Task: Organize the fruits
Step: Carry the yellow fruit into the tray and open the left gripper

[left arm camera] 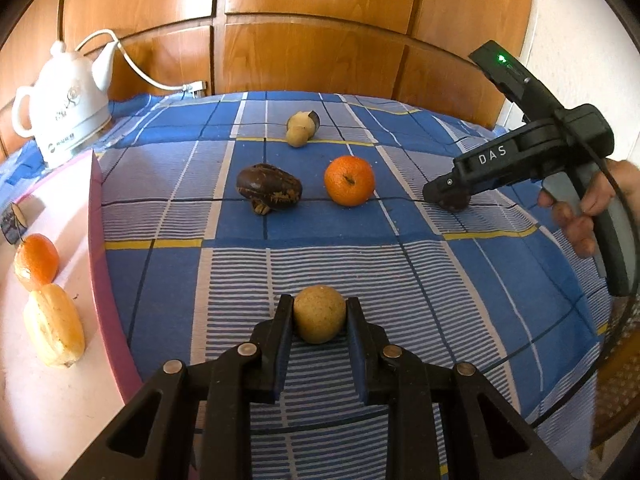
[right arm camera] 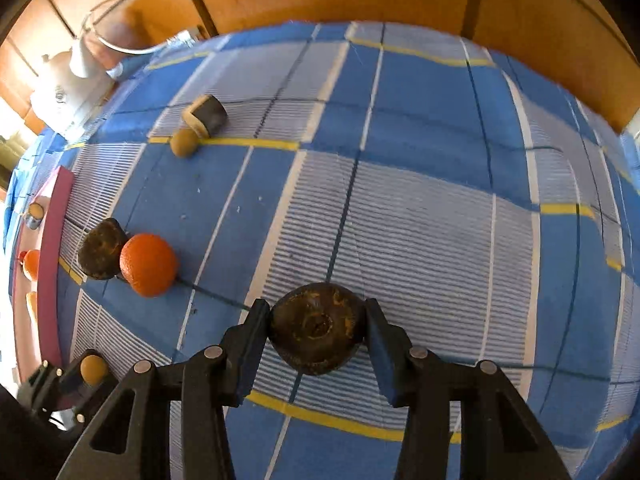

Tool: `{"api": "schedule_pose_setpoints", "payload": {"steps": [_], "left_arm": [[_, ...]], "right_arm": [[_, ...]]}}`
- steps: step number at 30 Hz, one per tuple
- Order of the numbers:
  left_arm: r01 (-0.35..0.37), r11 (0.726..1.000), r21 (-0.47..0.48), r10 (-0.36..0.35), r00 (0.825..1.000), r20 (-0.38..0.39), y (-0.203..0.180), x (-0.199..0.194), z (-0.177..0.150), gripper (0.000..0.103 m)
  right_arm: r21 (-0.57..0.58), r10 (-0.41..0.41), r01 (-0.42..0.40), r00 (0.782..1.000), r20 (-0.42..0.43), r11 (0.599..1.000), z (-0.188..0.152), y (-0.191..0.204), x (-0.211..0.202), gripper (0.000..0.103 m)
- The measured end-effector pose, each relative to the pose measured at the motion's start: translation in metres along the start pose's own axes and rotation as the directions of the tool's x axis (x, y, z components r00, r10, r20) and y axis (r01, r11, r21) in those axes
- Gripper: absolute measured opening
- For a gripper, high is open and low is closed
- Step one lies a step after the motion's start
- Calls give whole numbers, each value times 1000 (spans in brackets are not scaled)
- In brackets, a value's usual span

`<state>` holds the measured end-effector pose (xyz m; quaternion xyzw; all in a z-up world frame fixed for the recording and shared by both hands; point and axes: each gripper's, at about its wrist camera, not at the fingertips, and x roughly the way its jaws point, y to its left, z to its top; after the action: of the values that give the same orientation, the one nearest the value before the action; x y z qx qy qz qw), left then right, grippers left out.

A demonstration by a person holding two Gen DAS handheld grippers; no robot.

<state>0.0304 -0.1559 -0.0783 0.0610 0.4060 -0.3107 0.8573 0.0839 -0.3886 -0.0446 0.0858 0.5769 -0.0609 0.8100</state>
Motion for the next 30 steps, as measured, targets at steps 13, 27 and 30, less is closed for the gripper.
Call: {"api": "schedule_pose_setpoints", "payload": {"steps": [13,27,30], "left_arm": [[111,986,-122,-116,993,-31,10,-14,7,25],[-20,982,-188,26,999,32,50,-70,33,25],[-61,966,-252,79,995,62,81,-88,39,25]], "right_arm": [[-76,-49,49,999,-6,996,4,17,8,48],[-111,-67,66,998,0,992,3,34,14,48],[-109,-67,67,998,2,992,3,32,14,48]]}}
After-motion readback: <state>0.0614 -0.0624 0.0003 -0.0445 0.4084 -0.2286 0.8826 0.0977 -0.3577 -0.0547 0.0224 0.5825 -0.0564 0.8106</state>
